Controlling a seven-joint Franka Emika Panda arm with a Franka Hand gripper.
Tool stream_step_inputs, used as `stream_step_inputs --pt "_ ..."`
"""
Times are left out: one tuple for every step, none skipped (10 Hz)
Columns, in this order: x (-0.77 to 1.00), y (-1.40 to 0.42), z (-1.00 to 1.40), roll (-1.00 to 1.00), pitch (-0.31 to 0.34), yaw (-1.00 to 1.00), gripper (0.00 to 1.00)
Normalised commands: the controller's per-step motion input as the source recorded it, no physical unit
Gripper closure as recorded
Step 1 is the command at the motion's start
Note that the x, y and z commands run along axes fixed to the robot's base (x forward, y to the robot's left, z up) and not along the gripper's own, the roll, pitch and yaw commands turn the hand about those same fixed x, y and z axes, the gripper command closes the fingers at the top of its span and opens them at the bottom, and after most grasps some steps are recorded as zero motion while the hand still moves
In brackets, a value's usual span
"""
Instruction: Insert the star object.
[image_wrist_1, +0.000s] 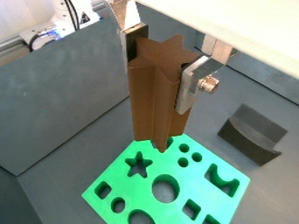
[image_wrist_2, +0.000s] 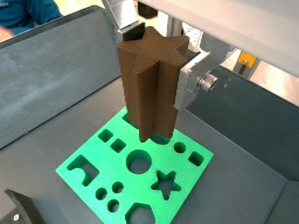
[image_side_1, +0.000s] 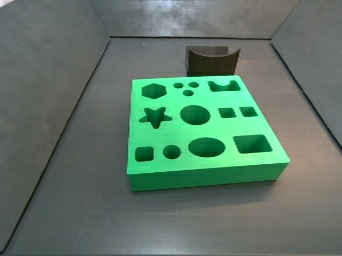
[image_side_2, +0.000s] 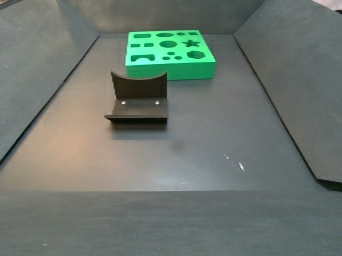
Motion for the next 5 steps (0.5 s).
stream_step_inputs --pt "-0.47 0.0 -0.9 0.22 -0.091 0.56 1.0" --pt "-0.44 0.0 -0.8 0.26 -0.077 0.57 1.0" --pt "-0.34 0.0 -0.62 0.34 -0.053 0.61 1.0" --pt "-0.23 -0.03 -0.72 0.26 -0.109 0.59 1.0" --pt "-0.09 -0.21 -0.83 0.17 -0.113 0.52 1.0"
